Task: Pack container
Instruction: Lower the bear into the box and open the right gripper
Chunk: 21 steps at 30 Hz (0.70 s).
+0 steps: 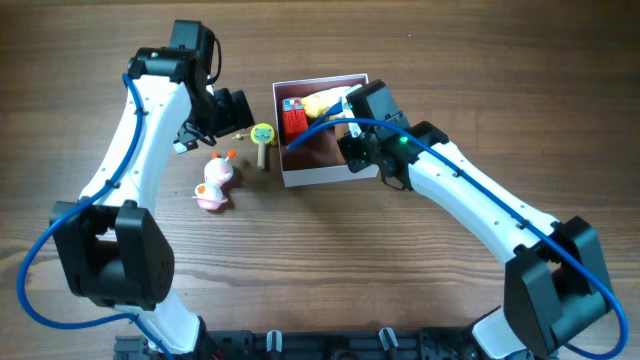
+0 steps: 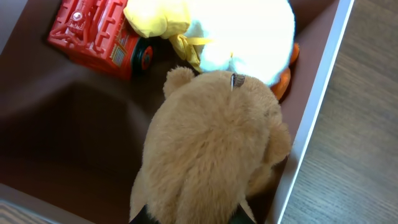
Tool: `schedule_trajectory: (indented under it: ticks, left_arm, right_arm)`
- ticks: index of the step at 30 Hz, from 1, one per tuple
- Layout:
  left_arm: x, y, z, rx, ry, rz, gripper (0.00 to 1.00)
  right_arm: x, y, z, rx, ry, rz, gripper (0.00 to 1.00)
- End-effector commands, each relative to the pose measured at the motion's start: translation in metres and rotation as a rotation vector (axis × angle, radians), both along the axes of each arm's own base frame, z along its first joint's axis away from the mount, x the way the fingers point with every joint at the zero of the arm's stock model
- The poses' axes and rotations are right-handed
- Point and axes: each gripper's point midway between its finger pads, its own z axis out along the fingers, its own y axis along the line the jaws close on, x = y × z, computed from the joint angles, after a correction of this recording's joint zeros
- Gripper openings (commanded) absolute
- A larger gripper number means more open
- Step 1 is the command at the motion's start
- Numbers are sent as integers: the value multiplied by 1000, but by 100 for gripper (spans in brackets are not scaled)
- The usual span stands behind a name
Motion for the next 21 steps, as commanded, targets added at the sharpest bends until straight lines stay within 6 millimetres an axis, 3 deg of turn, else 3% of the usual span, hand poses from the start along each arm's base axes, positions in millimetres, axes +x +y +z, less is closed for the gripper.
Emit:
schedule_trajectory:
  ticks: [1,21]
  left_arm:
    - [-1,2,2,6,-5,2,100]
    - [-1,2,2,6,-6,2,100]
  right_arm:
    - [-3,5,-1,36,33,-26,4]
    - [7,9,5,94,8,-87,4]
